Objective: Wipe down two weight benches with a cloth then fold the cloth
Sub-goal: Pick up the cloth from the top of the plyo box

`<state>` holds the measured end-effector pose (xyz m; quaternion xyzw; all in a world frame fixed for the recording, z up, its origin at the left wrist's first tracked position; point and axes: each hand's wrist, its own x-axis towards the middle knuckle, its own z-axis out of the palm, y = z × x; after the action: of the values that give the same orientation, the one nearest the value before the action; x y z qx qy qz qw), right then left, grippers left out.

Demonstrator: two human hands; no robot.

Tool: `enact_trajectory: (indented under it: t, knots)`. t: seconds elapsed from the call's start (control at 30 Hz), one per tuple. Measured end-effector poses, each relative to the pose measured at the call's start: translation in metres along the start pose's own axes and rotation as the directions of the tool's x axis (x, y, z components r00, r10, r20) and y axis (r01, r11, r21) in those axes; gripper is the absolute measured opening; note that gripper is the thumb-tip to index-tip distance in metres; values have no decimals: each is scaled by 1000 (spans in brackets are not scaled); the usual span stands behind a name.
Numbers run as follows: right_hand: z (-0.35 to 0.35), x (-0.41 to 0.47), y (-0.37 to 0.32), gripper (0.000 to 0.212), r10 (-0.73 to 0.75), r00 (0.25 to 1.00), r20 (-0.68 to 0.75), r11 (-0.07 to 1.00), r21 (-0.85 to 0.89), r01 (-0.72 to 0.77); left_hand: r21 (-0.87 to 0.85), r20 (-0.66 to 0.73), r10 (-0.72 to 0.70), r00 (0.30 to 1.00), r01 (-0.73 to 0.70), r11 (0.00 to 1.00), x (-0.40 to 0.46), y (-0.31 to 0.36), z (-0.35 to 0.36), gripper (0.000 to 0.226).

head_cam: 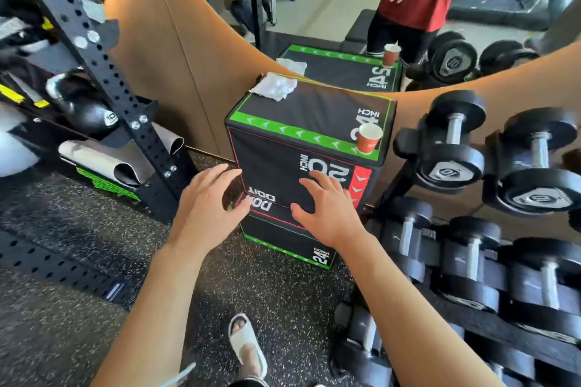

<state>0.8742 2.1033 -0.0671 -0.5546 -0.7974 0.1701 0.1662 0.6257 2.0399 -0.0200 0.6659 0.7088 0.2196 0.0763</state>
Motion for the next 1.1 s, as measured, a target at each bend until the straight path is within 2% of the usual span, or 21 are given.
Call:
enact_trajectory:
  t: [0.37,0.57,0.83,1.1]
  knots:
    - [53,158,-44,65,89,996,32,996,-33,-88,-59,65,26,998,-22,998,148,-113,-2,59]
    - [72,224,-68,65,162,987,-9,987,-15,-162,-45,99,93,991,-89,995,221,-163,-10,60]
    - [80,279,-68,62,214,977,6,977,-27,-214,-88,125,123,984,-113,990,278,-190,0,60]
    - [78,347,-36,60,215,976,-6,976,-10,-216,-91,141,129,982,-116,989,342,-192,26,59]
